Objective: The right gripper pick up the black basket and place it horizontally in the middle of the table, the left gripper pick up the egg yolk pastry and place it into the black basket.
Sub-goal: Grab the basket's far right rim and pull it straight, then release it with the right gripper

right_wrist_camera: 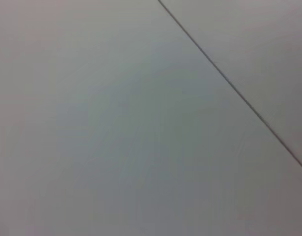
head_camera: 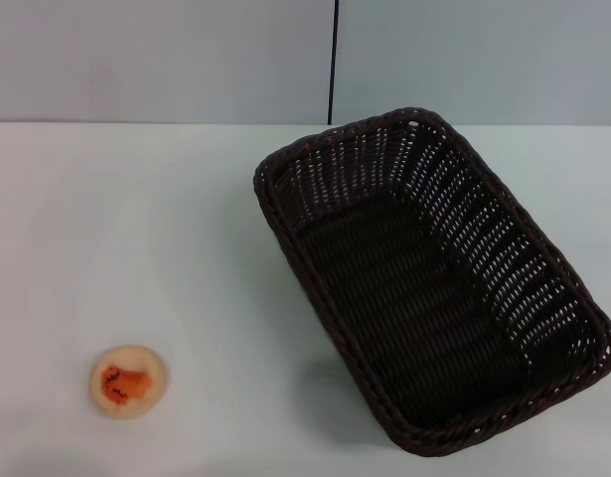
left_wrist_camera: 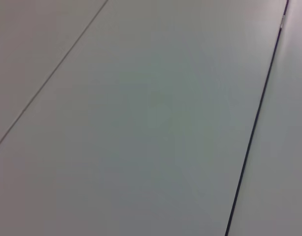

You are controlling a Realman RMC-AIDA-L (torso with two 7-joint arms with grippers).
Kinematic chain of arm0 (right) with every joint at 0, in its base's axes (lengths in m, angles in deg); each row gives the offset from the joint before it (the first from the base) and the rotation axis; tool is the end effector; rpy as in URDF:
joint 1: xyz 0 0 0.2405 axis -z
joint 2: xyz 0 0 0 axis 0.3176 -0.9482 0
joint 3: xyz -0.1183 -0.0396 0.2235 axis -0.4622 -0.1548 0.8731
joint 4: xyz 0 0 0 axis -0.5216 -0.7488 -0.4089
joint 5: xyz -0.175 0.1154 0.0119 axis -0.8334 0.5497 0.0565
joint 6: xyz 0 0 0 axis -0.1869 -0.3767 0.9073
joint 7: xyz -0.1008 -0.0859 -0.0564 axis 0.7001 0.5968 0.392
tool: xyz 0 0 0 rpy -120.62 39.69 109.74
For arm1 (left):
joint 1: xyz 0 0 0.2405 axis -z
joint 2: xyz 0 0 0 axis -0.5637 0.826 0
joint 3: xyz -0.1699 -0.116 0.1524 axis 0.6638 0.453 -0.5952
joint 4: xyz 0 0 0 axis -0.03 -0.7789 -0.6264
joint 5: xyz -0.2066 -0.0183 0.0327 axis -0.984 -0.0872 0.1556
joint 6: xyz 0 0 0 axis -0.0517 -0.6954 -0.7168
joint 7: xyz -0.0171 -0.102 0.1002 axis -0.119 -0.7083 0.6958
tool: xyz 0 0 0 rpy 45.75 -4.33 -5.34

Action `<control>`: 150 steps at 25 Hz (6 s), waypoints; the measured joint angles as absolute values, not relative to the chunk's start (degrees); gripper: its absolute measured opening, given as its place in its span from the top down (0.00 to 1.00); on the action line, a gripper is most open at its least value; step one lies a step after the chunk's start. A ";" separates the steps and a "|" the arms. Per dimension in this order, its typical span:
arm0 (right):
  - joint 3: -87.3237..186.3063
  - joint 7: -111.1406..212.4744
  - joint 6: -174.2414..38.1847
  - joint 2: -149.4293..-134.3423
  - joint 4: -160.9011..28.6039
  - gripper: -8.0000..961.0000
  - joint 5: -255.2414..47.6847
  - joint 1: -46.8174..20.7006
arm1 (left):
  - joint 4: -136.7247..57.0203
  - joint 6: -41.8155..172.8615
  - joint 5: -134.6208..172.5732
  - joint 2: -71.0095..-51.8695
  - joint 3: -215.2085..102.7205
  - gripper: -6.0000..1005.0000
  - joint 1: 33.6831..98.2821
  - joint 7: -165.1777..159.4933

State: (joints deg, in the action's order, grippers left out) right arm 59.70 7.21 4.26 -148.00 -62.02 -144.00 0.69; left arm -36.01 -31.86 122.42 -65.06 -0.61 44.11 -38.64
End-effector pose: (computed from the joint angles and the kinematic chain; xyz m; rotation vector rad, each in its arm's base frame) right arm 0.4174 0.2501 0.1139 -0.8049 0.7487 1.1017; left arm -0.3724 0.1970 0.0856 -1.0141 -0.4705 -1.1825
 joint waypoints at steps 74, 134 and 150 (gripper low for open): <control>8.48 -74.79 23.43 -144.08 -15.41 0.26 -239.78 -26.75 | -37.73 -30.30 123.35 -65.00 -8.41 0.28 42.58 -34.35; 9.78 -46.19 33.29 -136.19 -25.03 0.77 -210.78 -28.93 | -36.76 -30.49 123.33 -65.08 -8.44 0.28 42.15 -34.70; 5.60 -41.23 27.61 -137.68 -27.99 0.76 -210.98 -30.01 | -36.07 -30.38 123.36 -64.97 -10.65 0.28 42.19 -35.11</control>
State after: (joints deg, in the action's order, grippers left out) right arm 5.60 -41.23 27.61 -137.68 -27.99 -210.98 -30.01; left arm -36.07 -30.38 123.36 -64.97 -10.65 42.19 -35.11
